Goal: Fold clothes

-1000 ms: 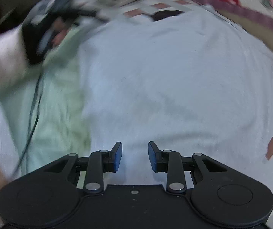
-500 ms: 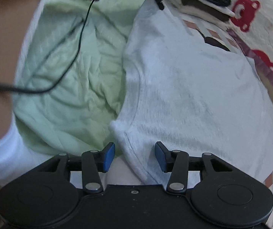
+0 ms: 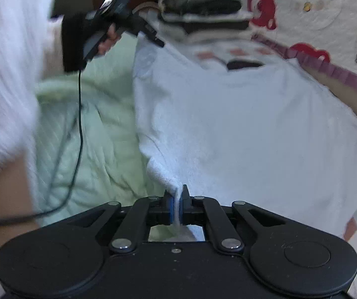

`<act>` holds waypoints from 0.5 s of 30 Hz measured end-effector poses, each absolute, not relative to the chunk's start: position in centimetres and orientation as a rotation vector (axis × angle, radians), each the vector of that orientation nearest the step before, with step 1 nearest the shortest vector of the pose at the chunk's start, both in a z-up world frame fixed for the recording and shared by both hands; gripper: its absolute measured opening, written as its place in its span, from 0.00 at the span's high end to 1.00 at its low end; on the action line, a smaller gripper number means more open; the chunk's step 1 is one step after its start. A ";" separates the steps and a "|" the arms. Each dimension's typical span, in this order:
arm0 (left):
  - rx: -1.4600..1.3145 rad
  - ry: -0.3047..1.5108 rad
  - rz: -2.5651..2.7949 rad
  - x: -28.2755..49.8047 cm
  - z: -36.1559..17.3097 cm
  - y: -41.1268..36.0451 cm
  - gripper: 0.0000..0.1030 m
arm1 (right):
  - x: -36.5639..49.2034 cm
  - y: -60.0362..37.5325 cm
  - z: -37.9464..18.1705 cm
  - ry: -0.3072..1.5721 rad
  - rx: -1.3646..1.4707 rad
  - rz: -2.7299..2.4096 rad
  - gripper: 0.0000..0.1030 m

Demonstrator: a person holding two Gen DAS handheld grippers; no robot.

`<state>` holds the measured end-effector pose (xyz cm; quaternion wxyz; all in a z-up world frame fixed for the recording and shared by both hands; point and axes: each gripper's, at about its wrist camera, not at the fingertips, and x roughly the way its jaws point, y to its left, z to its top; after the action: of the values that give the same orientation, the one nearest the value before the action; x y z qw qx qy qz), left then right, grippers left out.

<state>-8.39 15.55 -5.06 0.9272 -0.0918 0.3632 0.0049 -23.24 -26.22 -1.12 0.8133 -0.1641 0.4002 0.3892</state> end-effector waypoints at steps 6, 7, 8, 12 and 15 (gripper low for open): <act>-0.153 0.812 0.069 -9.8 -6.7 16.8 0.99 | -23.9 -27.3 -1.3 0.922 -0.221 0.886 0.94; -0.144 0.834 0.081 -9.9 -7.5 17.0 0.99 | -24.1 -26.9 -2.0 0.939 -0.204 0.905 0.93; -0.135 0.856 0.094 -10.0 -8.2 17.2 0.99 | -24.2 -26.6 -2.6 0.961 -0.161 0.939 0.93; -0.103 0.942 0.130 -10.4 -11.0 17.8 0.97 | -25.5 -24.3 -4.5 1.025 -0.252 0.991 0.93; -0.096 0.917 0.077 -10.7 -9.9 17.4 0.88 | -23.6 -25.8 -3.5 1.023 -0.186 0.926 0.86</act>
<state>-10.71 17.38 -9.91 0.8949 -0.0461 0.4423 0.0371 -23.59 -25.83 -3.48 0.7673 -0.0858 0.4710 0.4267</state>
